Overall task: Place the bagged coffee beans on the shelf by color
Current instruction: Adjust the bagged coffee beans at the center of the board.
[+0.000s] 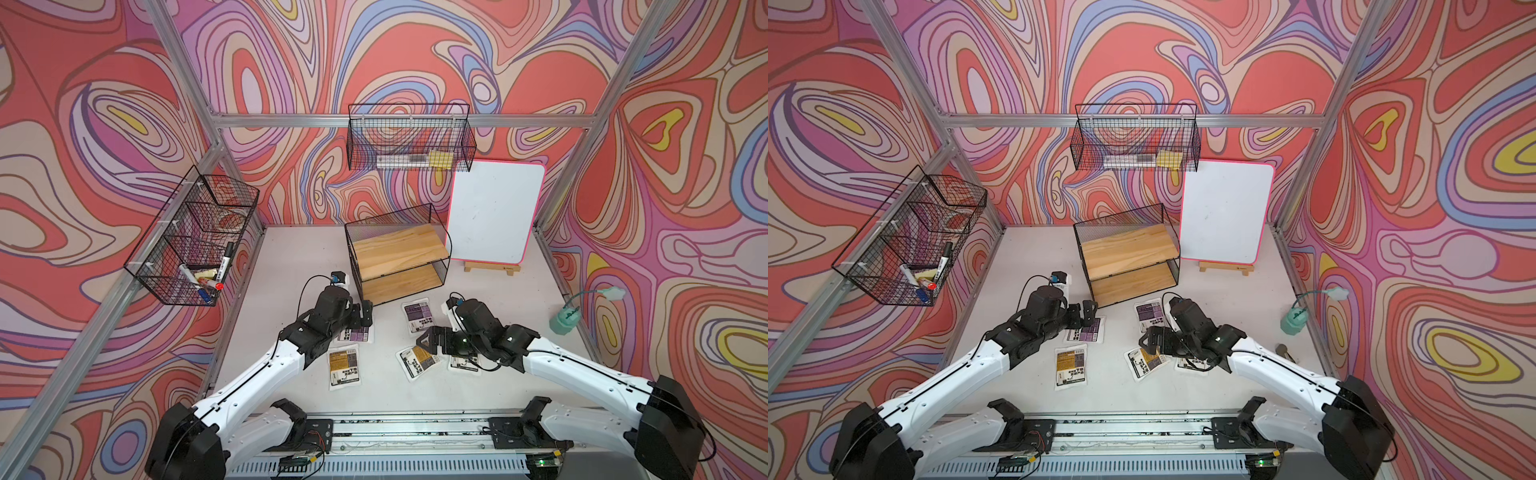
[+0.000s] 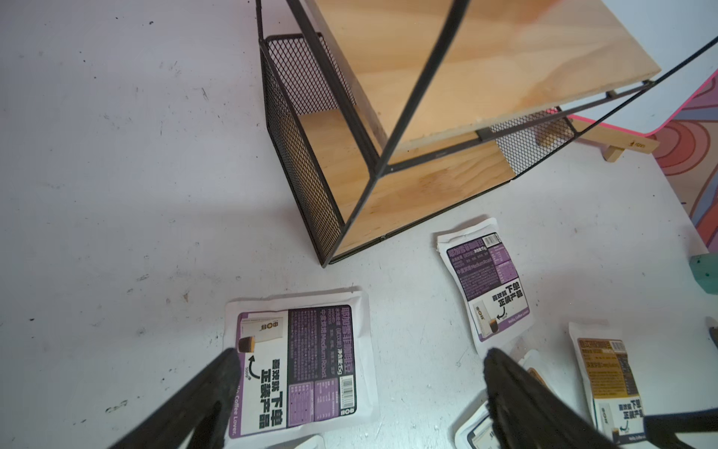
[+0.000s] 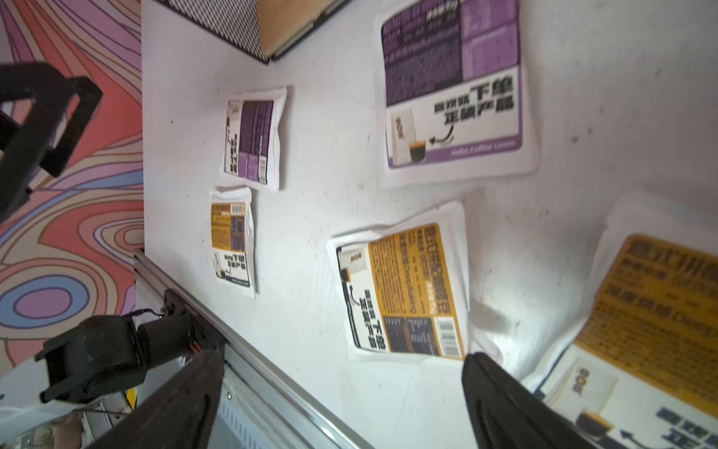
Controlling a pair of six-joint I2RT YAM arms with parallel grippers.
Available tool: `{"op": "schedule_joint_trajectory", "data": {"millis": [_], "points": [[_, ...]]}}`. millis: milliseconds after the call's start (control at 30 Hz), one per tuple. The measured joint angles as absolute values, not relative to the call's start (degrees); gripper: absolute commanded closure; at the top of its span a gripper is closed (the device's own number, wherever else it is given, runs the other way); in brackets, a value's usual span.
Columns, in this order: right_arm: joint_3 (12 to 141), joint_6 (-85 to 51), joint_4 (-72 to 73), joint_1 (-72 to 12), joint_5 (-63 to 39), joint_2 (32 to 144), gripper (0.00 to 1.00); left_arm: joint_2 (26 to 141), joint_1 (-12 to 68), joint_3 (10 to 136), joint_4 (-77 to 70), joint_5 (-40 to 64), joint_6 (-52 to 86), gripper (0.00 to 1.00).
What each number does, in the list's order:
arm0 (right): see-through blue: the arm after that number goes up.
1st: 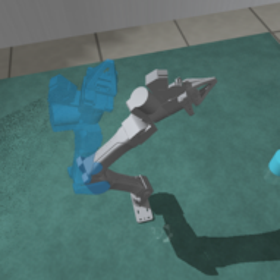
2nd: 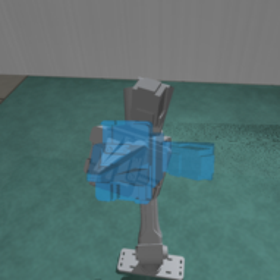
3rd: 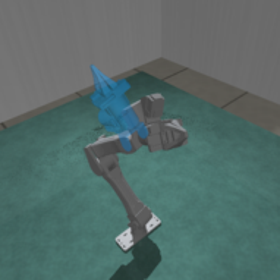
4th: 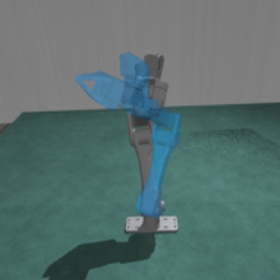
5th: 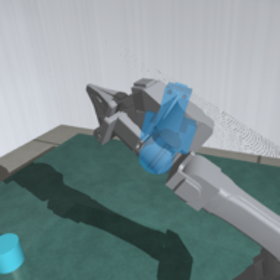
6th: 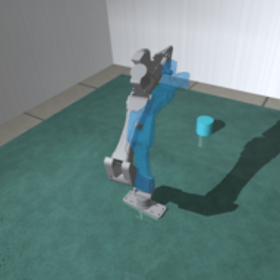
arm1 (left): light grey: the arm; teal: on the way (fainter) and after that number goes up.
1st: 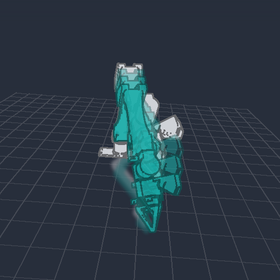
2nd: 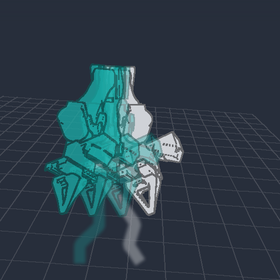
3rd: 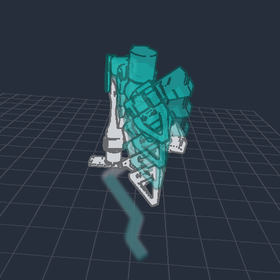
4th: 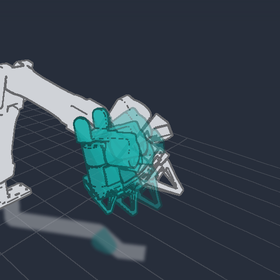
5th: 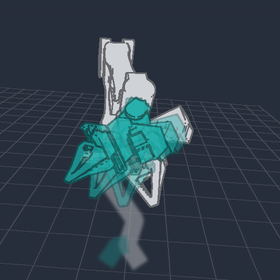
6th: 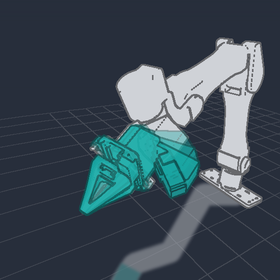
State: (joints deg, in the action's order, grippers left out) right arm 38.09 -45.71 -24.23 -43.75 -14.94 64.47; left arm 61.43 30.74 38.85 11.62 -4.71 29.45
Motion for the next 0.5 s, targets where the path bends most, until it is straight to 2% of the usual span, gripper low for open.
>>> {"op": "schedule_joint_trajectory", "data": {"millis": [167,500], "points": [[35.1,-49.0,-25.3,-47.9,-15.7,64.1,0.02,65.4,32.7,38.9,11.6,-4.7,29.8,0.01],[31.9,-53.3,-19.6,-48.5,-18.1,68.8,0.02,68.4,34.5,39.7,11.6,-4.4,30.0,0.01]]}}
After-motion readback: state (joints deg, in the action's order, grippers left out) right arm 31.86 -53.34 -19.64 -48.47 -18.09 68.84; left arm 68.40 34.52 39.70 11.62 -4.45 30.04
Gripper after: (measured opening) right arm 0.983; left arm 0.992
